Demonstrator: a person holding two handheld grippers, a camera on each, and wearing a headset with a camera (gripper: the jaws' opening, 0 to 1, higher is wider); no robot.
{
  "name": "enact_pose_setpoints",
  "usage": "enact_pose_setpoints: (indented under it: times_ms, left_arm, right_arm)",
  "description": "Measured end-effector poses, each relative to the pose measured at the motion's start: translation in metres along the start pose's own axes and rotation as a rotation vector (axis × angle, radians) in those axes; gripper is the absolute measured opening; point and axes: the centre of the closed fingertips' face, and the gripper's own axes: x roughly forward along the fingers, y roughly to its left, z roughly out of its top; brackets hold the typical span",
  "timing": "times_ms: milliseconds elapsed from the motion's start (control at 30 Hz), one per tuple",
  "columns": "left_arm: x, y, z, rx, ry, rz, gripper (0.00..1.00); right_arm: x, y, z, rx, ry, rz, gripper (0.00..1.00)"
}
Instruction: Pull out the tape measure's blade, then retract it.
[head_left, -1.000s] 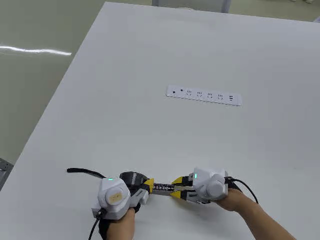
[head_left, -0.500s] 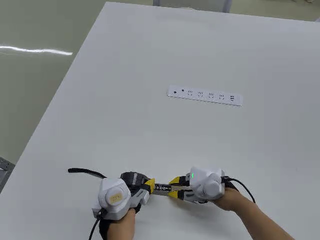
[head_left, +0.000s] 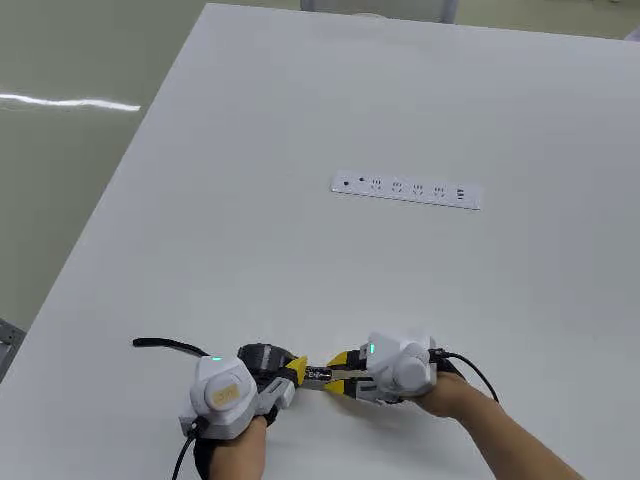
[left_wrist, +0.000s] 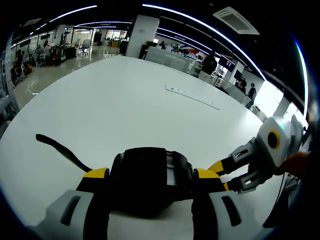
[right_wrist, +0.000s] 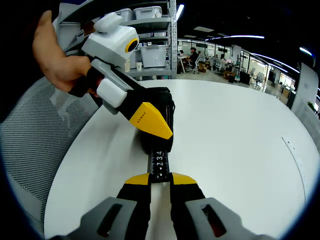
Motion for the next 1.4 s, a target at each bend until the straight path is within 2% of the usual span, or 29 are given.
enact_pose_setpoints:
  times_ms: [967,1067,1400]
  left_arm:
    - [-0.001,0.001,0.001,-0.027,-0.003,-0.016,0.64]
    - [-0.001,0.0,0.001,-0.024,-0.002,-0.018,0.64]
    - [-0.001,0.001,0.001,-0.027,-0.01,-0.017,0.64]
  right_arm:
    - [0.028,0.001,0.02,-0.025,-0.021,0.024,0.12]
    - [0.028,0.002,0.021,-0.046,-0.009,0.031,0.12]
    - [0.029,0.001,0.021,-0.029,-0.01,0.015,0.12]
